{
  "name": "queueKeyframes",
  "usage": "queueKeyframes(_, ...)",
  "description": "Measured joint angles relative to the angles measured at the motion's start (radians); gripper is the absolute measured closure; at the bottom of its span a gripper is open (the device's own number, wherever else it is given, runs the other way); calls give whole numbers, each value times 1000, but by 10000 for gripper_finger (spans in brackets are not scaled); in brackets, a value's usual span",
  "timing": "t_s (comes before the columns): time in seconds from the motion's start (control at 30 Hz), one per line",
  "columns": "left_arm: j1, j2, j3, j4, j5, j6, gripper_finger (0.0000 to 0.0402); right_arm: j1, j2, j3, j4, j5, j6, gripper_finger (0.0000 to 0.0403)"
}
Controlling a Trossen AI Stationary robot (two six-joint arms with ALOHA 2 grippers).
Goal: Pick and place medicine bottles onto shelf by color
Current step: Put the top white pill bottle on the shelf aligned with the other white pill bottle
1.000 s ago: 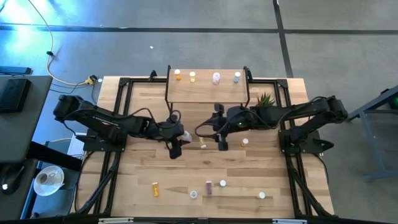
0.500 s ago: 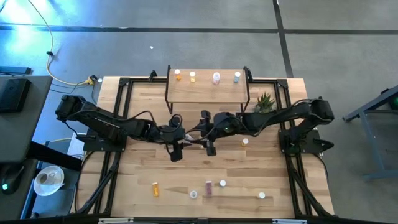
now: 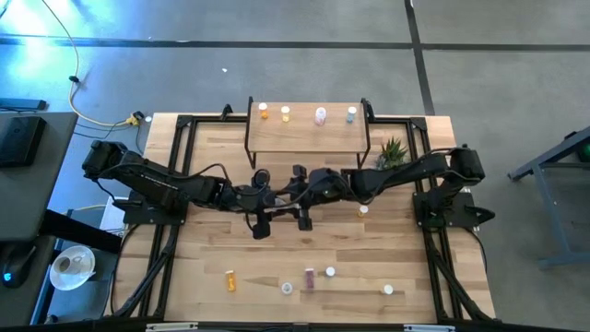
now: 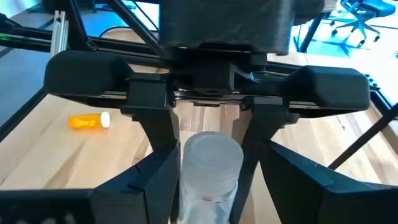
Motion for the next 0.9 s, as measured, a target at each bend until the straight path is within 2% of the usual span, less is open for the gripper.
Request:
queueKeyframes(0.23, 0, 0, 0, 13, -65, 33, 257, -3, 0, 0, 5, -19, 30, 198)
queueKeyframes(0.53, 0, 0, 0, 45, -71, 53, 257, -13, 0, 0, -6, -22, 49, 226)
queueKeyframes(0.8, 0, 0, 0, 44, -70, 52, 255, -13, 0, 0, -14, -22, 48, 278)
queueKeyframes(0.9, 0, 0, 0, 43, -70, 50, 248, -13, -1, 0, -17, -21, 48, 284)
